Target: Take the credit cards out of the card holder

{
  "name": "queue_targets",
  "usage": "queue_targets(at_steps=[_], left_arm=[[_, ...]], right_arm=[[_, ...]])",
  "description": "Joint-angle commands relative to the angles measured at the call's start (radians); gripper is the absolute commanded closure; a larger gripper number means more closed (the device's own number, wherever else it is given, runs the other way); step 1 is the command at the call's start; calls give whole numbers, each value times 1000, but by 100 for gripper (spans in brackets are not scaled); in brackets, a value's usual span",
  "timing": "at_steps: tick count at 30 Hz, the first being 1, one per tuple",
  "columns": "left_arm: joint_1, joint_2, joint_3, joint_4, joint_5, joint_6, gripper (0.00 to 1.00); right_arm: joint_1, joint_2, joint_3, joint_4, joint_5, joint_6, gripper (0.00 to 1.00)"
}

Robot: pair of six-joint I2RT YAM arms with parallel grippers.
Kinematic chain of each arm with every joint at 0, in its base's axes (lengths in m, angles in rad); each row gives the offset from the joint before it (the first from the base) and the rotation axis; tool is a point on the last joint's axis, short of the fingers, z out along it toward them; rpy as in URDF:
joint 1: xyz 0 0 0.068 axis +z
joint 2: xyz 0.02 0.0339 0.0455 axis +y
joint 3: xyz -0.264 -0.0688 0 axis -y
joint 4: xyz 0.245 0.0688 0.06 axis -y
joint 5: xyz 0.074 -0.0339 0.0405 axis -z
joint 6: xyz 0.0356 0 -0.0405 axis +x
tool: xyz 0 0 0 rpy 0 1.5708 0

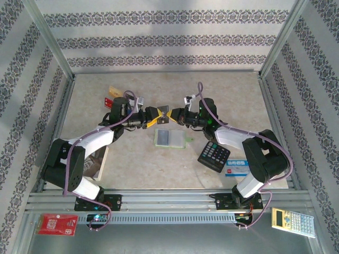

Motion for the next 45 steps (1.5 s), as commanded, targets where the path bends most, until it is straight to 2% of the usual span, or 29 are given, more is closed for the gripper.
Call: queue_targets(at_steps=[1,5,18,23,24,28,32,36,41,45], left_arm=[[23,-3,4,147,90,-58,45],[29,1,29,129,109,-46,57],[59,-5,61,43,123,3,78],[65,-7,58,18,111,14,100],[68,-9,56,12,105,17,100],[80,-26,53,-55,69,51,100],[105,-56,63,-213,-7,133,100],[130,-92,90,-422,-132,228,100],[144,-126,156,-667,-360,317,100],[144,-126,219,-790,-520,331,100]], right_arm=[[5,18,41,93,-72,63,100],[8,27,49,99,-79,75,100],[5,54,55,99,-83,84,100],[4,56,47,99,-72,76,100],[3,53,45,99,-68,71,100],[-6,33,33,66,-44,45,86],[-25,-2,15,-27,-3,-6,70],[-42,-41,-1,-162,53,-89,61],[-49,-109,12,-433,190,-251,49],[-52,-141,18,-568,290,-343,39]])
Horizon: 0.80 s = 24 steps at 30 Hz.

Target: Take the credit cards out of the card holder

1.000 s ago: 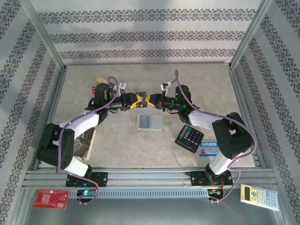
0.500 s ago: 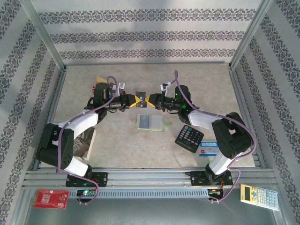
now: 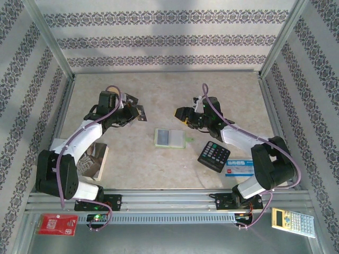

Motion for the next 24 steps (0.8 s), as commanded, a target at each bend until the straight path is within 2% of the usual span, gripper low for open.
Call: queue_targets(at_steps=[1,8,16,24], left_arm=[[10,-19,61,-187,-197,58,100],[9,36,140,-217,-329,-53,100],[2,151,290,-291,-492,-236,100],[-35,344,537,-446,-633,-420,100]], right_arm=[[-7,-36,8,-190,134,-145,37],[-8,-74,6,-282,274,-274,24],[-7,-79,60,-326,338,-356,4],[-8,-32,103,-327,330,-373,2]])
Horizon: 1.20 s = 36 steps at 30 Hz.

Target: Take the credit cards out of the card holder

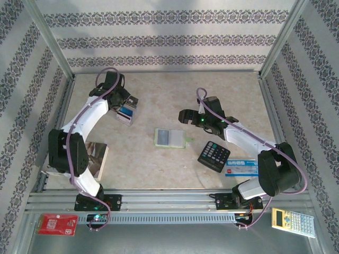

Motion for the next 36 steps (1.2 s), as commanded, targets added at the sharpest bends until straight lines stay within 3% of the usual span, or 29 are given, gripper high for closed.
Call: queue_targets(at_steps=[1,6,14,36], left_arm=[[-34,62,103,-126,-113,-131,100],[-71,155,244,-238,-199,-211,100],[-95,177,260,-262,-254,-319,100],[-75,307,373,-315,-112,-346,100]], right_arm=[[-10,30,34,-13,12,-31,2],[-19,58,52,-15,-13,-29,2],[-41,78,63,-11,-29,-23,2],[-103,87,54,-8,-75,-2,2]])
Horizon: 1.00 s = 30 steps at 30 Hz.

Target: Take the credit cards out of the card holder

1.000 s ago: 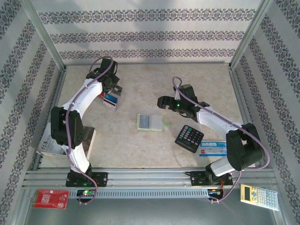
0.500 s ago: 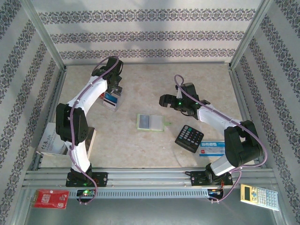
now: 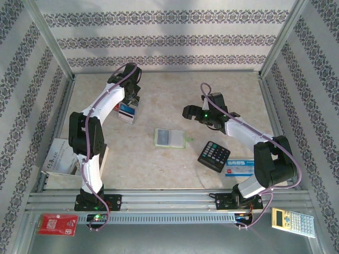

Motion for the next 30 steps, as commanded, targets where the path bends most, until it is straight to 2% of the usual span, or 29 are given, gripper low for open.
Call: queue_targets(at_steps=[1,14,19,22,28,30], left_arm=[[8,22,36,-111,47,-136,100],[13,36,35,-116,46,-168,100],[17,47,45,-117,30,-139,88],[17,49,53,-98,27,-101,86],[16,40,78,-111,18,-59,72],[18,28,79,-111,17,-48,71]], right_arm=[[-12,10,12,0,-22,5,2],[-17,20,20,1,-32,16,3],[-19,19,20,0,-36,18,3],[-19,19,19,1,-37,19,3],[-18,17,18,2,-41,24,3],[-18,17,18,2,-42,26,3]])
